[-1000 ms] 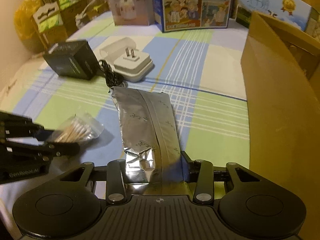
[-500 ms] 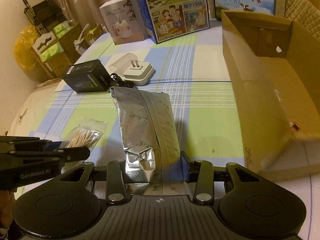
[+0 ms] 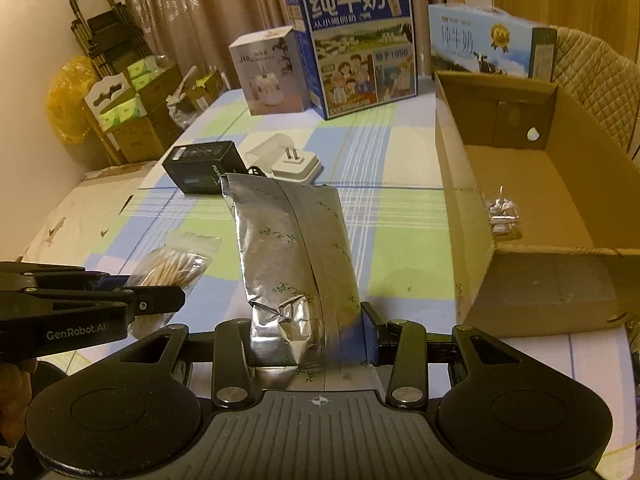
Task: Organize objects
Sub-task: 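Carry the foil bag and cotton swabs over the cardboard box with both tools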
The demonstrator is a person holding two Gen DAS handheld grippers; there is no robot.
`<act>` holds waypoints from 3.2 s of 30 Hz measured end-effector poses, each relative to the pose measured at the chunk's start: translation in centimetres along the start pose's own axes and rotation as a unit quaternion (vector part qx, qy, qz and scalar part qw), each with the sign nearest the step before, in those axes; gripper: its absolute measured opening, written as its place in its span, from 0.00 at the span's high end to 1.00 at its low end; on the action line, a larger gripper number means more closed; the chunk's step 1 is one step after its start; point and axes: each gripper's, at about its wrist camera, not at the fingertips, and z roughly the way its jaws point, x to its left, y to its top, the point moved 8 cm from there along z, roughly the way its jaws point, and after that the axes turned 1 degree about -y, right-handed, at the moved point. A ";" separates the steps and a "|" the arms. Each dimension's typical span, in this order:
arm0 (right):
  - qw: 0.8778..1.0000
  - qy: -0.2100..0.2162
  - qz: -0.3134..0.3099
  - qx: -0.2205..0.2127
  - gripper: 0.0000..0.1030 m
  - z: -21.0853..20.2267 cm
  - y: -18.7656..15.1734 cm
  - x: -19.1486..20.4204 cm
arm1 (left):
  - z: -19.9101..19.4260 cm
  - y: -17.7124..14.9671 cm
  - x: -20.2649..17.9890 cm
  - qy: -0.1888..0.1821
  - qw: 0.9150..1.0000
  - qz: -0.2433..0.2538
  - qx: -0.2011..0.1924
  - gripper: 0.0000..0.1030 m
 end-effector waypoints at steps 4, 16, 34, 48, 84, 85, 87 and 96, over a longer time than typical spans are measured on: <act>1.000 0.000 -0.006 -0.006 0.64 -1.1 0.0 0.4 | -1.1 -0.1 -0.1 0.001 1.000 -0.003 -0.006 0.80; 1.000 0.002 -0.022 -0.020 0.64 -2.9 0.8 1.3 | -3.2 1.1 -0.7 0.004 1.000 -0.002 -0.026 0.80; 0.999 -0.013 -0.004 -0.037 0.64 -4.3 1.8 -1.4 | -3.0 2.7 -2.9 -0.015 0.999 0.001 -0.034 0.80; 0.998 -0.024 0.010 -0.053 0.64 -5.2 3.2 -3.9 | -2.1 4.4 -5.6 -0.035 0.998 0.023 -0.036 0.80; 0.989 -0.102 0.048 -0.091 0.64 -9.1 7.9 -15.2 | 1.9 9.8 -15.1 -0.110 0.992 0.050 -0.046 0.80; 0.989 -0.103 0.047 -0.091 0.64 -9.1 8.0 -15.5 | 2.1 10.0 -15.4 -0.111 0.991 0.051 -0.046 0.80; 0.989 -0.107 0.046 -0.090 0.64 -9.0 8.3 -16.3 | 2.6 10.4 -16.0 -0.113 0.991 0.055 -0.045 0.80; 0.988 -0.118 0.050 -0.086 0.64 -8.6 9.3 -19.7 | 5.2 12.4 -18.7 -0.124 0.990 0.059 -0.040 0.80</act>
